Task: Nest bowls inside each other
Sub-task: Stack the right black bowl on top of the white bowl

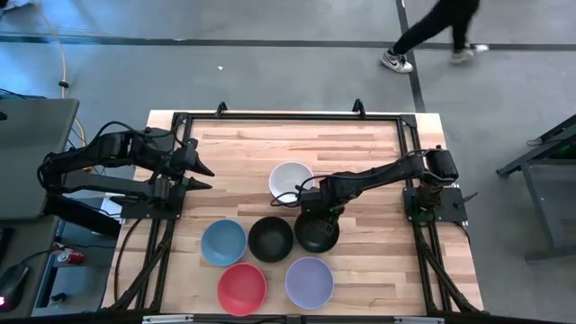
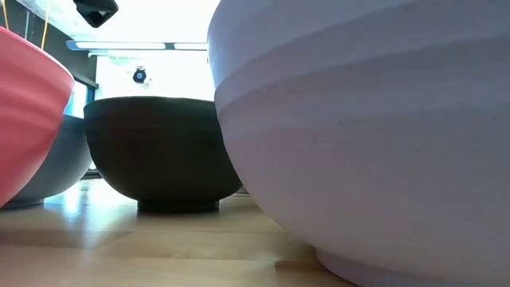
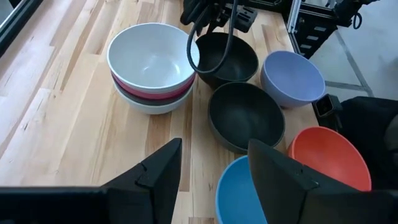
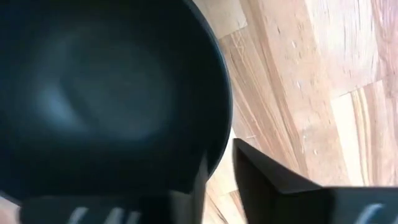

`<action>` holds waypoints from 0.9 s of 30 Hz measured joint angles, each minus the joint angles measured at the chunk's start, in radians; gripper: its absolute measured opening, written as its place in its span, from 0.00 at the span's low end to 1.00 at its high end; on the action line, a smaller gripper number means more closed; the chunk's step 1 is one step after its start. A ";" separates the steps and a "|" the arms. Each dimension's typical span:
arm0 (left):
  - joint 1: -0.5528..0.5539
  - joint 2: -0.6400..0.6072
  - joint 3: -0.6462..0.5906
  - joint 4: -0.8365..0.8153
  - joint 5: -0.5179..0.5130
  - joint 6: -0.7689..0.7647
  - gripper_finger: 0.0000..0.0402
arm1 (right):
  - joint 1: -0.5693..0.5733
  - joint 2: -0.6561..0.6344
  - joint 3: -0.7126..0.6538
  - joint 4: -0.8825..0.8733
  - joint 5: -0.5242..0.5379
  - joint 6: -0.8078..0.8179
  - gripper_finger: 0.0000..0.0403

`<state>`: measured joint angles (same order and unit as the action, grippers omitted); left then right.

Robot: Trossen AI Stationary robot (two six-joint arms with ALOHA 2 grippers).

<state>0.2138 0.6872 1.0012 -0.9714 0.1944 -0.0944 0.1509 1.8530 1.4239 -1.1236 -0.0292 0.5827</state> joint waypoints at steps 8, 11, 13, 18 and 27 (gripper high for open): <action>0.000 0.000 0.000 0.000 0.000 0.000 0.43 | 0.000 0.000 0.000 -0.002 0.000 -0.005 0.02; 0.000 0.000 0.000 0.000 0.000 0.000 0.43 | 0.000 0.000 0.000 -0.001 0.000 -0.004 0.01; 0.000 0.000 0.000 0.000 0.000 0.000 0.43 | 0.000 0.000 0.000 -0.002 0.000 0.001 0.00; 0.000 0.000 0.000 0.000 0.000 0.000 0.43 | 0.000 0.000 0.000 -0.024 0.005 0.003 0.00; 0.000 0.000 0.000 0.000 0.000 0.000 0.43 | 0.000 -0.017 0.000 -0.075 -0.013 -0.006 0.00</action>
<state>0.2138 0.6872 1.0012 -0.9717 0.1947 -0.0940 0.1505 1.8358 1.4239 -1.1984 -0.0418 0.5762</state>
